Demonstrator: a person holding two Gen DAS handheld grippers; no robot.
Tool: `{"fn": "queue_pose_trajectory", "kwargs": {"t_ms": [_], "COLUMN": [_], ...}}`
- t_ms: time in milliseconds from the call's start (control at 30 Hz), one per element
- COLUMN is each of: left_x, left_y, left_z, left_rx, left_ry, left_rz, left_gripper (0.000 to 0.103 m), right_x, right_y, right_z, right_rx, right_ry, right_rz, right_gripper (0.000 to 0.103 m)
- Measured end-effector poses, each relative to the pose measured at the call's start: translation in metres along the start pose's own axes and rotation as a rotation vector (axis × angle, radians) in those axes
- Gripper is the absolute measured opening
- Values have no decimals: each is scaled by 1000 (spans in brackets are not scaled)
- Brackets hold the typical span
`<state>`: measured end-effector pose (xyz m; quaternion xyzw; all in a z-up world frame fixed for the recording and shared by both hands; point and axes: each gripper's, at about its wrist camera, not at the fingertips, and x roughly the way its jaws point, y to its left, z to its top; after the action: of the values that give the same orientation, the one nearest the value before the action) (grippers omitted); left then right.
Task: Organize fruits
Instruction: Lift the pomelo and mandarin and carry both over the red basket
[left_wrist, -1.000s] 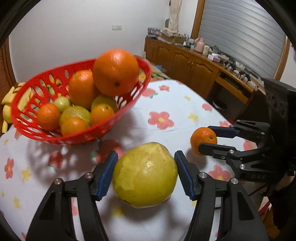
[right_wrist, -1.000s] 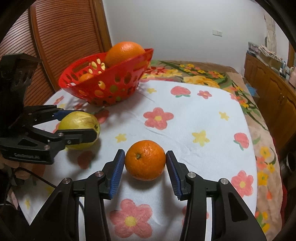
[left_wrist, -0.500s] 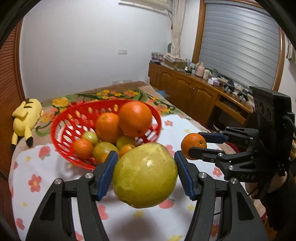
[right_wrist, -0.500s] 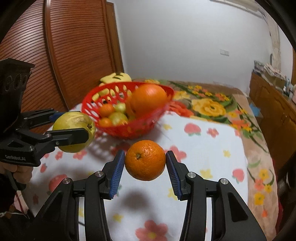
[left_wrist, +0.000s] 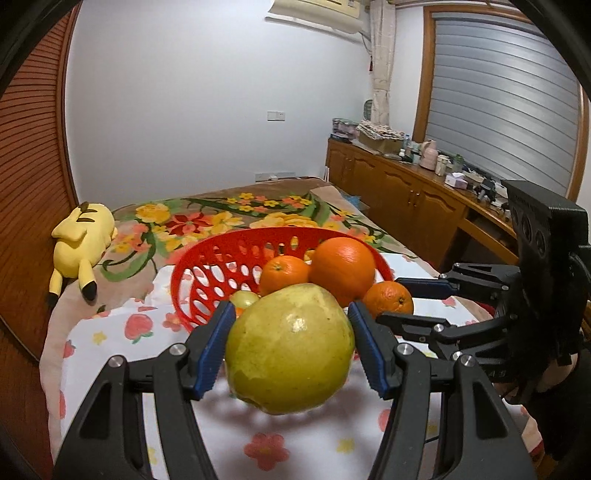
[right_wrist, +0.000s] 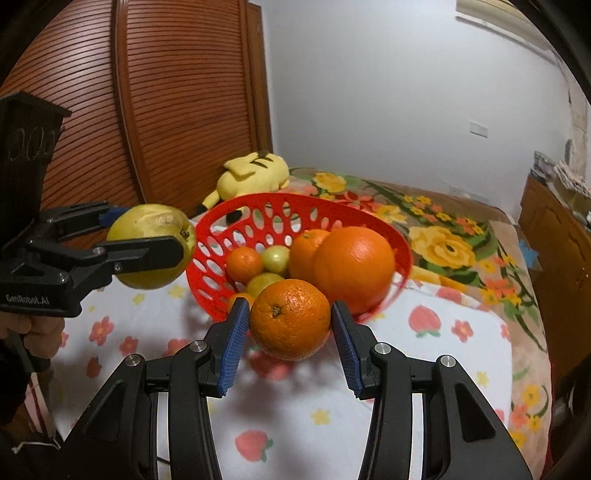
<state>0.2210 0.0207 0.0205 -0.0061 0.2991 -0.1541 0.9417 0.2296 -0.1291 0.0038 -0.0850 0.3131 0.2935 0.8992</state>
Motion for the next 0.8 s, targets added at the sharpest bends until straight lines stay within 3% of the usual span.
{"fn": "queue_pose_trajectory", "kwargs": {"t_ms": [433,800], "left_x": [28,54], "left_y": [24,34], "left_z": [3,11], "left_rx": [-35,-55], "left_ry": [25,48], "left_rz": [20,26], "left_gripper": [62,62], "right_x": [47,50], "right_y": [7,6], "right_z": [10,10], "right_rx": [-18,-20], "right_ry": [58,60], "right_rz": [49,62], "right_gripper": [46,47]}}
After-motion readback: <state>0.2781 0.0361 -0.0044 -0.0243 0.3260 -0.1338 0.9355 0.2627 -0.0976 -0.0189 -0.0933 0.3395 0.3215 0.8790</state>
